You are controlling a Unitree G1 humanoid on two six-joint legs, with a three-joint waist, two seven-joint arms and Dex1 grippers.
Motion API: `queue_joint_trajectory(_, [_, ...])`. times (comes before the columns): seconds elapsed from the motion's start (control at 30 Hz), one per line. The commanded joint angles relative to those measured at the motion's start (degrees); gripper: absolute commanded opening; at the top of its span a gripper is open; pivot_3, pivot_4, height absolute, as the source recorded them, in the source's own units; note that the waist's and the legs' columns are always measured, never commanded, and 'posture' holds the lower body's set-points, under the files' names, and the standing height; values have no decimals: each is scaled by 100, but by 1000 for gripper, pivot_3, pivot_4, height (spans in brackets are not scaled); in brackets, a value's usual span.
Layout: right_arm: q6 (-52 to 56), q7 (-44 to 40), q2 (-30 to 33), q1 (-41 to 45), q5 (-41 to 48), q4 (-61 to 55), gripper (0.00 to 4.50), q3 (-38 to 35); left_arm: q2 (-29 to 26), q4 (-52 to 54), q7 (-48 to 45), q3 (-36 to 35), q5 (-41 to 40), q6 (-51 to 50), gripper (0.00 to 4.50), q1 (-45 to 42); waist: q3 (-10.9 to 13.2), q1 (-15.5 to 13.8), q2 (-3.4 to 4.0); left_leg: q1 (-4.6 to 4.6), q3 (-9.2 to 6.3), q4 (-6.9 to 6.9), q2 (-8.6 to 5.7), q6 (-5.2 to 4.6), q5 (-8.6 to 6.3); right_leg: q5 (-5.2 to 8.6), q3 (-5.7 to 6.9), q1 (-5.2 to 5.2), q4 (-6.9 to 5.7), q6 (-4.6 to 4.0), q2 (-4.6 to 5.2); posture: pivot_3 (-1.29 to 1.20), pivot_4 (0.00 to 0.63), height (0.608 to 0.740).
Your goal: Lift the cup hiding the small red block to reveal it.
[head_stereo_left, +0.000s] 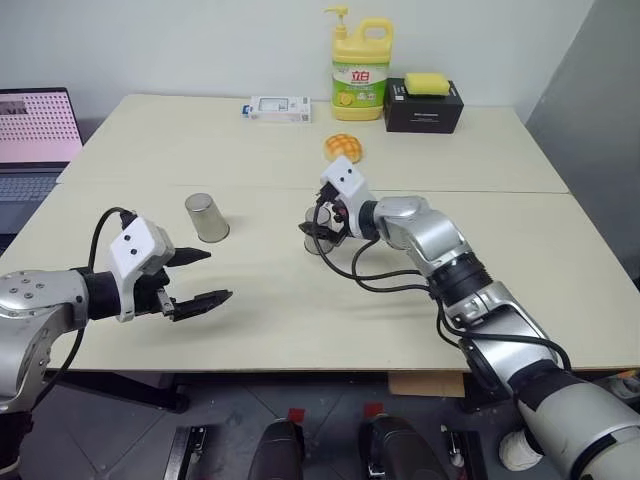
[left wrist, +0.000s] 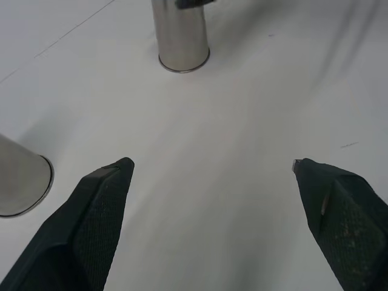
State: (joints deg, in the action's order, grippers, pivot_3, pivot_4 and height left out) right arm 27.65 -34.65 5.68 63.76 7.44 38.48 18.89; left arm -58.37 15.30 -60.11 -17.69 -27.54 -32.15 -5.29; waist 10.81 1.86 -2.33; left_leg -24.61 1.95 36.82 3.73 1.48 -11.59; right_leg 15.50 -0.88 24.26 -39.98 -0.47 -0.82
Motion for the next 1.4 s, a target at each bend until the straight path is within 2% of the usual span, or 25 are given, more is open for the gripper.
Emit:
queue_joint_trajectory(0.03, [-417, -25, -180, 272, -189, 615, 4500, -187, -3, 214, 58, -132, -63, 23, 4464, -19, 0, -2, 0, 0, -1, -1, 1, 0, 0, 0, 1, 0, 0, 0, 0, 0, 150, 740])
queue_joint_trajectory(0.1, [-494, -79, -285, 316, -228, 896, 4500, -251, 16, 257, 69, -166, -124, -1, 4464, -33, 0, -5, 0, 0, -1, -2, 2, 0, 0, 0, 1, -1, 0, 0, 1, 0, 150, 740])
queue_joint_trajectory(0.2, [-619, -67, -376, 361, -285, 1132, 3999, -356, 11, 297, 79, -170, -150, 16, 4500, -32, 0, -3, 1, 0, -3, -1, 2, 0, 0, 0, -4, -1, 1, 0, 2, 0, 150, 740])
queue_joint_trajectory(0.33, [-664, -130, -428, 355, -339, 1100, 2920, -424, -1, 306, 86, -156, -140, 34, 4500, -31, 1, 0, 1, 0, -5, -1, 2, 0, 0, 0, -1, 0, 0, 0, 2, 0, 150, 740])
queue_joint_trajectory(0.4, [-646, -148, -448, 340, -357, 1000, 2648, -453, -7, 288, 85, -137, -130, 48, 4500, -48, 1, -1, 1, 0, -7, -2, 3, 0, 0, 0, 2, 0, -1, 0, 1, 0, 150, 740])
queue_joint_trajectory(0.57, [-498, -216, -434, 274, -370, 543, 2648, -523, -12, 240, 72, -60, -102, 82, 4500, -118, 2, -1, 3, 0, -6, -3, 3, 0, 0, 0, 0, 0, 0, 0, 1, 0, 150, 740])
queue_joint_trajectory(0.77, [680, -523, 259, -370, -85, -1789, 2648, -718, 1, 184, 57, 38, -82, 106, 4500, -231, 2, -33, 3, -7, -12, -2, 5, 0, 0, 0, 4, 0, 2, 1, 5, 0, 150, 740])
queue_joint_trajectory(0.9, [1129, -516, 699, -889, -132, -2521, 2648, -665, 5, 106, 24, 128, -40, 165, 4500, -322, 1, -28, 2, -6, -10, 0, 0, 0, 0, 1, 2, -4, 4, 1, 11, 0, 150, 740])
queue_joint_trajectory(1.17, [1266, -170, 644, -1128, -251, -2268, 2648, -663, 10, -77, -4, 337, 34, 257, 4500, -566, 2, 25, 4, -3, -3, -1, -3, 0, 0, -1, 0, 6, -2, -2, -13, 0, 150, 740])
queue_joint_trajectory(1.3, [1042, 47, 525, -1033, -374, -1723, 2648, -651, 16, -76, -2, 372, 41, 278, 4500, -591, 2, 18, 4, -3, -3, -7, -3, 0, 0, 1, 4, 6, -1, -6, -15, 0, 150, 740])
queue_joint_trajectory(1.37, [958, 100, 500, -976, -428, -1521, 3351, -657, 20, -78, -3, 375, 40, 276, 4500, -597, 3, 5, 4, -5, -2, -7, -3, 0, 0, 1, 2, 7, 0, -6, -13, 0, 150, 740])
queue_joint_trajectory(1.4, [927, 117, 493, -954, -446, -1461, 3552, -673, 23, -64, 2, 369, 37, 269, 4500, -587, 3, 3, 4, -5, -2, -6, -3, 0, 0, 2, 0, 6, 1, -6, -12, 0, 150, 740])
